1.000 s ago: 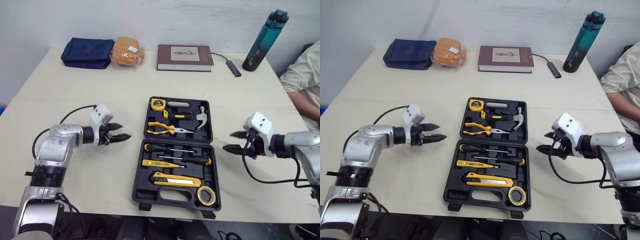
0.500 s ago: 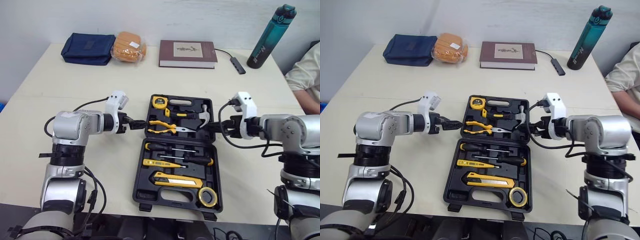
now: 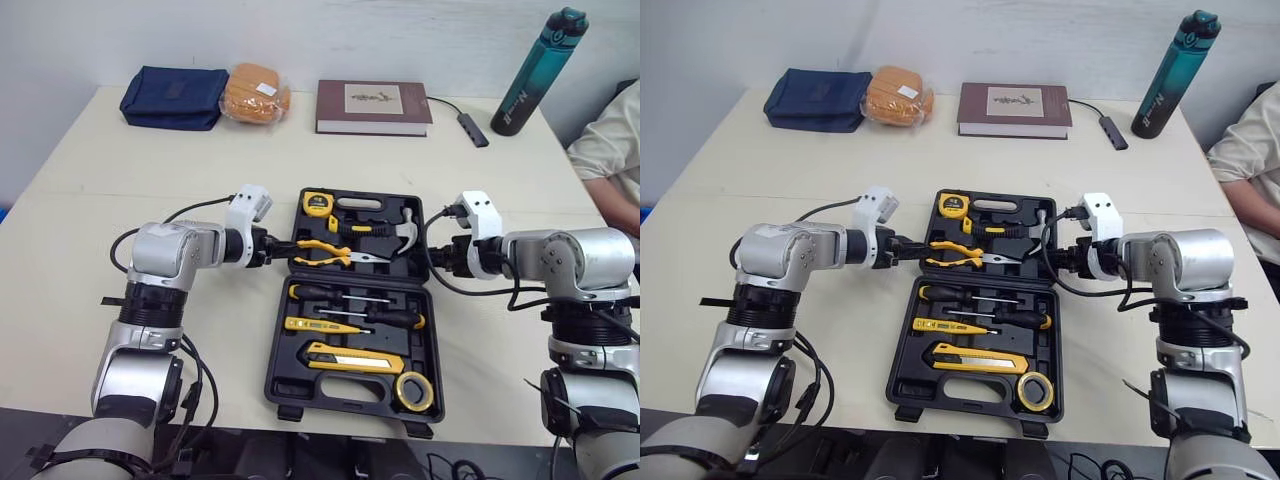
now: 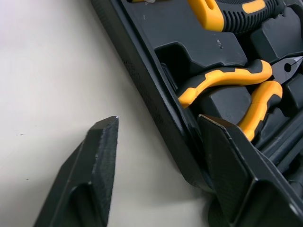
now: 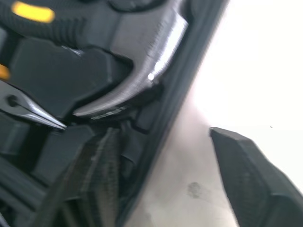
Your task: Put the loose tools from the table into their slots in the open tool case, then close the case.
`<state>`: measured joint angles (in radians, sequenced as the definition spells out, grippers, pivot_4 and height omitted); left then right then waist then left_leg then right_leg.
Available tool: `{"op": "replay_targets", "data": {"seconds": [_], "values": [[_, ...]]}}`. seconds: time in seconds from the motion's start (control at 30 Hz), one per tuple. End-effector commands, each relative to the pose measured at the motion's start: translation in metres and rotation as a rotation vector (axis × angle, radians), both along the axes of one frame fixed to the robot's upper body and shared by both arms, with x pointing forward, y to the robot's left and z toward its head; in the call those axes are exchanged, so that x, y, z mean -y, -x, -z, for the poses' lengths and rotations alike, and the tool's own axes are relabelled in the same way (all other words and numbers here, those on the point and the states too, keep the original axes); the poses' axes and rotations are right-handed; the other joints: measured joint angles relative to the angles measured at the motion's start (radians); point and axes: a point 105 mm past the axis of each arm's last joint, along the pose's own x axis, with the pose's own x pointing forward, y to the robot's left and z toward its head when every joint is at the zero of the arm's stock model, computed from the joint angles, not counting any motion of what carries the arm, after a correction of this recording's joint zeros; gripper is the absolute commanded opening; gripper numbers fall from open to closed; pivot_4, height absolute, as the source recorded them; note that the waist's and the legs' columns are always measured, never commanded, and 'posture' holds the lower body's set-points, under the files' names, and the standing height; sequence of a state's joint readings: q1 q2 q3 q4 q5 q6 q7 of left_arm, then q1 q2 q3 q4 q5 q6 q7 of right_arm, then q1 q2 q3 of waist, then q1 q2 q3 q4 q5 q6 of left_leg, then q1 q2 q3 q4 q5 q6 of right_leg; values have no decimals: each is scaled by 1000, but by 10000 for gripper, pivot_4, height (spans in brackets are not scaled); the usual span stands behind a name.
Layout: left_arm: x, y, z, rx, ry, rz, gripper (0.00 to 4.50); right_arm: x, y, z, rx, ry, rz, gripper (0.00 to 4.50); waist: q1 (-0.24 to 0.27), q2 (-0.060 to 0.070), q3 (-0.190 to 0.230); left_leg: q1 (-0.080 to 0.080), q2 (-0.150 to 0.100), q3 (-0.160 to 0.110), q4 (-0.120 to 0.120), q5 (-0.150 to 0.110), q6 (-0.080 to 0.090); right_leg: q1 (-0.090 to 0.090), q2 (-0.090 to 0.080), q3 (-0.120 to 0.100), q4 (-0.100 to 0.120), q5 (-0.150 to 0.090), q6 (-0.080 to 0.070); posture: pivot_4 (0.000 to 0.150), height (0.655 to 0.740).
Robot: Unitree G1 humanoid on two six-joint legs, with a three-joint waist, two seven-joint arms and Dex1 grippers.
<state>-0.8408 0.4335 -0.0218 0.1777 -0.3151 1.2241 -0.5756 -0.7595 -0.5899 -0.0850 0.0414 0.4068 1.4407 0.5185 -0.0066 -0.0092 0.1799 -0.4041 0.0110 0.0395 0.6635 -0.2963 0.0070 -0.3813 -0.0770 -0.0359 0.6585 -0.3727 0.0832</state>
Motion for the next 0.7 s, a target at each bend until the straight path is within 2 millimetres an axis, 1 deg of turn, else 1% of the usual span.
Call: {"op": "replay_targets", "data": {"seconds": [0.03, 0.07, 0.13, 0.2, 0.23, 0.33, 0.37, 0.4, 0.57, 0.7], "values": [[5, 0, -4, 10, -4, 16, 26640, 6, -3, -13, 52, 22, 8, 32105, 1, 0, 0, 0, 0, 0, 0, 0, 0, 0, 0, 0, 0, 0, 0, 1500, 7400], [5, 1, -2, 8, -8, 20, 26640, 6, -3, -13, 52, 23, 8, 32105, 1, 0, 0, 0, 0, 0, 0, 0, 0, 0, 0, 0, 0, 0, 0, 1500, 7400], [7, 4, 3, 10, -39, 43, 26640, 7, -4, -11, 56, 33, 10, 26647, 2, 0, 0, 0, 0, 0, 0, 0, 0, 0, 0, 0, 0, 0, 0, 1500, 7400], [12, 8, 7, 5, -45, 61, 21579, 6, -4, -10, 60, 48, 6, 19560, 2, 0, 0, 0, 0, 0, 0, 0, 0, 0, 0, 0, 0, 0, 0, 1500, 7400], [13, 8, 7, 1, -40, 63, 18340, 6, -4, -10, 61, 52, 3, 14029, 2, 0, 0, 0, 0, 0, 0, 0, 0, 0, 0, 0, 0, 0, 0, 1500, 7400], [17, 9, 10, -6, -40, 63, 6642, 2, -2, -10, 60, 48, -17, 1431, 3, -1, -1, 2, 0, 0, 1, 0, 0, 3, 0, 0, 0, 0, 0, 1500, 7400], [19, 10, 12, -9, -40, 65, 3552, 0, -1, -10, 60, 45, -25, 0, 4, -1, -2, 4, 0, 0, 1, 0, 0, 5, -1, 0, 0, 0, 0, 1500, 7400], [20, 11, 12, -11, -40, 67, 1619, -2, -1, -11, 61, 44, -32, 0, 5, -1, -2, 4, 0, 0, 1, 0, 0, 5, -1, 0, -1, 0, 1, 1500, 7400], [25, 11, 10, -4, -10, 67, 1330, -2, -1, -13, 77, 47, -26, 0, 6, -1, -2, 4, -1, -1, 1, 0, 0, 5, -1, 0, -1, 0, 1, 1500, 7400], [30, 6, 0, 44, 37, 60, 1259, -5, -6, -21, 140, 29, -30, 0, 8, -1, -2, 4, -1, -1, 1, 0, 1, 5, -1, 0, -1, 1, 1, 1500, 7400]]}}
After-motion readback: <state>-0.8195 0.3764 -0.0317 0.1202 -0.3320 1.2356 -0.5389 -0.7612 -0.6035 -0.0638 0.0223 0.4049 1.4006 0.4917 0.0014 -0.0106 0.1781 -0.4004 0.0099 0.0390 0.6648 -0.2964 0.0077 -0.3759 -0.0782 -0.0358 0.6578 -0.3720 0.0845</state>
